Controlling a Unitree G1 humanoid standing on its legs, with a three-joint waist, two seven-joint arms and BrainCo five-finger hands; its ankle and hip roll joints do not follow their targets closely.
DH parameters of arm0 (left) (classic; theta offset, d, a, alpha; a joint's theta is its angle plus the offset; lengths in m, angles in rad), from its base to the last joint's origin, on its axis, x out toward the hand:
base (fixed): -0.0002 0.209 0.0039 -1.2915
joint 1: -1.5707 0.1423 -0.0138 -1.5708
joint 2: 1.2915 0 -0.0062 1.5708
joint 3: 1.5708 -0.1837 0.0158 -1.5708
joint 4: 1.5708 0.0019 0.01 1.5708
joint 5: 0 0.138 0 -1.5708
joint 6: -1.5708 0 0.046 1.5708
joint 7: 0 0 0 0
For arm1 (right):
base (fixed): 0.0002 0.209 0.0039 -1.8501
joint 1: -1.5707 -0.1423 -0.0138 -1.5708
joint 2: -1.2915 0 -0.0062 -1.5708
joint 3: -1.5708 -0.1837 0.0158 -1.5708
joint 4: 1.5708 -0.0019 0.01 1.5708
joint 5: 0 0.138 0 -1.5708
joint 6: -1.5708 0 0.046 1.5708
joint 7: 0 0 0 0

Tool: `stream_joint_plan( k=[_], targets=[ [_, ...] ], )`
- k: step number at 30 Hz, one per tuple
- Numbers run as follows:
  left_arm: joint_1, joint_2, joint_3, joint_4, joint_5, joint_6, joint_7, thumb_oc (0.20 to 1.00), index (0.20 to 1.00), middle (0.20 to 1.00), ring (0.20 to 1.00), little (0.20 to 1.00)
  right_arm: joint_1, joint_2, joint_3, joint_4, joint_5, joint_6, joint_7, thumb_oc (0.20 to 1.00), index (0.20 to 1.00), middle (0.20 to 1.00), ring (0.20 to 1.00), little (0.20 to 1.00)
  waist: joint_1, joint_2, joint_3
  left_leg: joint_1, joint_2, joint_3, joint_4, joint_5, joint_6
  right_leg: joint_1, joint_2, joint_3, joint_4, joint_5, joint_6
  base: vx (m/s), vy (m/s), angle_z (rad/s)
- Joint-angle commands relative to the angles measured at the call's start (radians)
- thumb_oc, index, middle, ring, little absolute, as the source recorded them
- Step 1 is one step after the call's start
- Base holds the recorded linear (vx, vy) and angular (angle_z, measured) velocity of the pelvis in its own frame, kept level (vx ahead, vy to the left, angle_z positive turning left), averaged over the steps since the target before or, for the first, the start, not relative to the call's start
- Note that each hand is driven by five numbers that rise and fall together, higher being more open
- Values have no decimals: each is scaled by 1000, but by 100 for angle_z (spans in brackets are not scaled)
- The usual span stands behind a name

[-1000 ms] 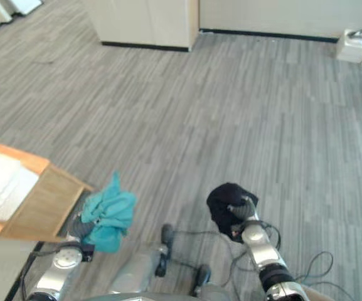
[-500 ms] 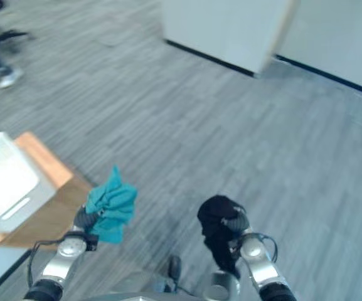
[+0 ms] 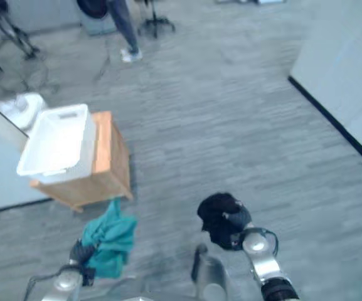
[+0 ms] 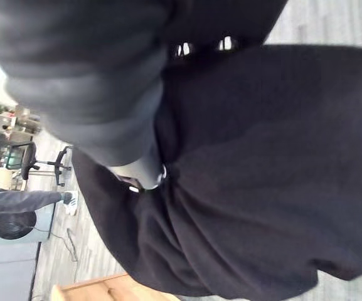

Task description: Tidy up the quilt and then pick up the clothes from the bed and put them into the laundry hamper.

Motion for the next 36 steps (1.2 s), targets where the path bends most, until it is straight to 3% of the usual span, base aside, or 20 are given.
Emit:
stream_joint_plan(
  k=[1, 4, 5, 6, 7, 9, 10, 12, 13, 15, 17, 20, 22, 24, 29, 30, 31, 32, 34, 36],
  targets=[
    [-74, 90, 51, -66, -1, -58, 32, 200, 200, 200, 200, 200, -43, -37, 26, -132, 40, -67, -16, 200, 200, 200, 200, 200, 11, -50, 15, -16, -17, 289, -87, -50, 112, 236, -99, -9, -281, 96, 120, 379, -128, 14],
    [-49, 79, 58, -93, 0, -73, 36, 200, 200, 200, 200, 200, -42, -55, 28, -140, 18, -73, -20, 200, 200, 200, 200, 200, 59, -52, 6, -98, 22, 376, -325, -107, 154, 314, -99, -48, -310, 49, 138, 565, 0, 30],
    [-42, 71, 56, -98, -12, -76, 43, 200, 200, 200, 200, 200, -42, -57, 26, -127, 3, -75, -23, 200, 200, 200, 200, 200, 79, -32, -9, -117, 67, 388, -534, -36, 153, 351, -80, -71, -311, 14, 158, 279, 81, 104],
    [-41, 70, 54, -98, -12, -76, 44, 200, 200, 200, 200, 200, -42, -58, 26, -125, 3, -76, -23, 200, 200, 200, 200, 200, 77, -34, -10, -106, 62, 387, -557, -24, 151, 352, -82, -74, -311, 13, 158, 621, 148, 91],
    [-33, 57, 58, -100, -29, -78, 54, 200, 200, 200, 200, 200, -41, -60, 24, -109, -9, -76, -32, 200, 200, 200, 200, 200, 100, -31, -21, -113, 115, 413, -684, 41, 131, 399, -80, -107, -311, -16, 170, 350, 53, 28],
    [-32, 58, 57, -100, -29, -78, 54, 200, 200, 200, 200, 200, -41, -59, 24, -108, -10, -77, -32, 200, 200, 200, 200, 200, 99, -32, -19, -108, 113, 412, -692, 45, 130, 403, -81, -110, -311, -18, 170, 398, 110, 24],
    [-12, 55, 53, -83, -35, -74, 45, 200, 200, 200, 200, 200, -32, -31, 25, -101, -16, -77, -23, 200, 200, 200, 200, 200, 120, -45, -39, -90, 87, 364, -689, 31, 153, 431, -118, -119, -202, -34, 190, 605, 256, 31],
    [-17, 70, 50, -69, -34, -59, 45, 200, 200, 200, 200, 200, -15, -3, 10, -108, -20, -74, -29, 200, 200, 200, 200, 200, 112, -61, -41, -58, 38, 373, -686, -4, 195, 379, -193, -103, 16, 47, 207, 609, 314, 26],
    [-22, 76, 53, -65, -40, -53, 54, 200, 200, 200, 200, 200, -11, 9, 14, -117, -18, -73, -32, 200, 200, 200, 200, 200, 104, -65, -38, -26, 11, 377, -696, -25, 223, 331, -241, -85, 139, 146, 229, 426, 271, 59],
    [-27, 92, 66, -61, -39, -54, 72, 200, 200, 200, 200, 200, 7, 29, 10, -138, -12, -76, -31, 200, 200, 200, 200, 200, 74, -46, -24, 44, 0, 357, -730, -52, 256, 231, -261, -36, 340, 244, 227, 442, 234, 73],
    [-48, 109, 68, -61, -32, -55, 87, 200, 200, 200, 200, 200, 12, 31, 13, -146, -6, -77, -25, 200, 200, 200, 200, 200, 47, -23, -9, 103, 15, 319, -764, -61, 259, 141, -242, -29, 398, 197, 206, 461, 74, 57],
    [-66, 129, 72, -76, -22, -74, 99, 200, 200, 200, 200, 200, 13, 27, 16, -156, 7, -82, -15, 200, 200, 200, 200, 200, 17, -23, 10, 172, 30, 261, -796, -84, 227, 82, -232, -80, 213, 144, 198, 463, -146, 58],
    [-80, 137, 79, -82, -17, -81, 108, 200, 200, 200, 200, 200, 6, 22, 12, -158, 11, -84, -21, 200, 200, 200, 200, 200, 1, -35, 14, 202, 47, 223, -810, -107, 189, 66, -207, -75, -37, 131, 203, 477, -300, 70],
    [-107, 132, 89, -73, 7, -85, 119, 200, 200, 200, 200, 200, 9, 12, 12, -163, 0, -85, -22, 200, 200, 200, 200, 200, -36, -45, 10, 257, 70, 163, -821, -150, 153, 15, -168, 75, -235, 186, 241, 688, -342, 92],
    [-75, 119, 97, -98, 2, -100, 91, 200, 200, 200, 200, 200, 17, -18, 28, -185, -18, -93, 9, 200, 200, 200, 200, 200, -37, -40, 1, 267, 69, 101, -672, -200, 135, 59, -149, 97, -233, 185, 224, 458, -211, 96],
    [-61, 110, 100, -104, -4, -101, 84, 200, 200, 200, 200, 200, 17, -26, 31, -194, -12, -96, 18, 200, 200, 200, 200, 200, -33, -33, 3, 245, 64, 104, -582, -188, 121, 92, -133, 87, -239, 170, 210, 429, -329, 74],
    [-55, 99, 109, -126, -35, -101, 81, 200, 200, 200, 200, 200, -3, -57, 27, -205, 0, -98, 12, 200, 200, 200, 200, 200, -19, -41, 32, 90, 59, 150, -304, -100, 83, 165, -139, 40, -249, 133, 171, 273, -246, 61],
    [-55, 99, 109, -126, -35, -101, 81, 200, 200, 200, 200, 200, -4, -57, 27, -205, 0, -98, 12, 200, 200, 200, 200, 200, -22, -44, 29, 83, 54, 147, -302, -96, 84, 161, -144, 37, -250, 135, 172, 200, -260, 90],
    [-54, 90, 104, -139, -43, -102, 79, 200, 200, 200, 200, 200, -28, -70, 24, -203, 12, -100, -2, 200, 200, 200, 200, 200, 1, -54, 52, -25, 96, 271, -166, -65, 84, 242, -135, -24, -290, 100, 147, 245, -267, 89],
    [-48, 84, 101, -139, -47, -105, 72, 200, 200, 200, 200, 200, -68, -80, 35, -188, 6, -92, -9, 200, 200, 200, 200, 200, 32, -55, 49, -104, 66, 338, -197, -81, 102, 281, -131, -45, -310, 80, 145, 286, -145, 44]
  ],
)
